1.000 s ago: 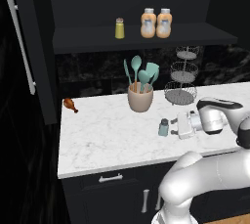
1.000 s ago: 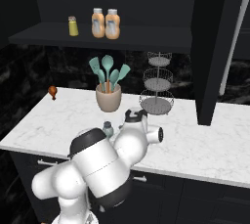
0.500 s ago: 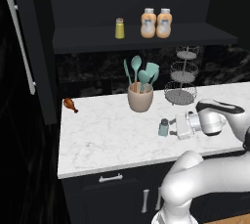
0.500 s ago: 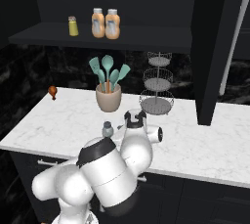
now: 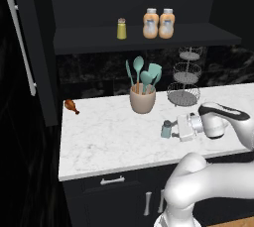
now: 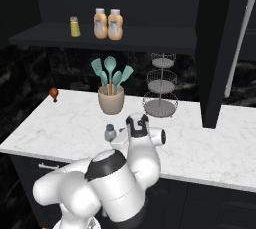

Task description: Put the shaker and condiment bottle from the counter next to their counterparts in the cabinet.

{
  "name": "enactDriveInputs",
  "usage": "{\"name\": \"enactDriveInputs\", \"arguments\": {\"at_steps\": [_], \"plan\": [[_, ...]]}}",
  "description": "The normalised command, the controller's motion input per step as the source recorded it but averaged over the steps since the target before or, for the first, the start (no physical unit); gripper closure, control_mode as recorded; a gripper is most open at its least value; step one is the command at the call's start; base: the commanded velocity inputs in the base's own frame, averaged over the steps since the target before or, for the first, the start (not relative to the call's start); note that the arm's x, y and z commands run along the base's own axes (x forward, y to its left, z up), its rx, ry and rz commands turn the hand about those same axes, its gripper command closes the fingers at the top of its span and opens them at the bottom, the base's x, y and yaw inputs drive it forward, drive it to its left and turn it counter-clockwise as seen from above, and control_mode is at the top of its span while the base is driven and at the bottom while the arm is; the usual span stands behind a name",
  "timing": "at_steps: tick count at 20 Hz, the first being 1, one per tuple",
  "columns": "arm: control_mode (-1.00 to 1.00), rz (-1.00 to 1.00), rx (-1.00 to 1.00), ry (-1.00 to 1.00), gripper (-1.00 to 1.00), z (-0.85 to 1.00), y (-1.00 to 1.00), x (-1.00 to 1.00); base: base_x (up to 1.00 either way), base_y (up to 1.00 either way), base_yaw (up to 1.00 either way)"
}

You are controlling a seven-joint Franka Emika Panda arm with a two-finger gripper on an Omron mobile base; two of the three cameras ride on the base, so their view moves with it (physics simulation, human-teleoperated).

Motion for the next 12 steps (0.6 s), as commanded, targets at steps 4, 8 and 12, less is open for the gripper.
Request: {"name": "enactDriveInputs", "arguments": {"at_steps": [4,8,12], "plan": [[-1.0,0.02,0.0,0.0,-1.0,-0.01,0.12,0.0,0.0,0.0,0.0],[-1.0,0.01,0.0,0.0,-1.0,0.0,0.23,0.0,0.0,0.0,0.0],[-1.0,0.01,0.0,0.0,-1.0,0.0,0.16,0.0,0.0,0.0,0.0]]}}
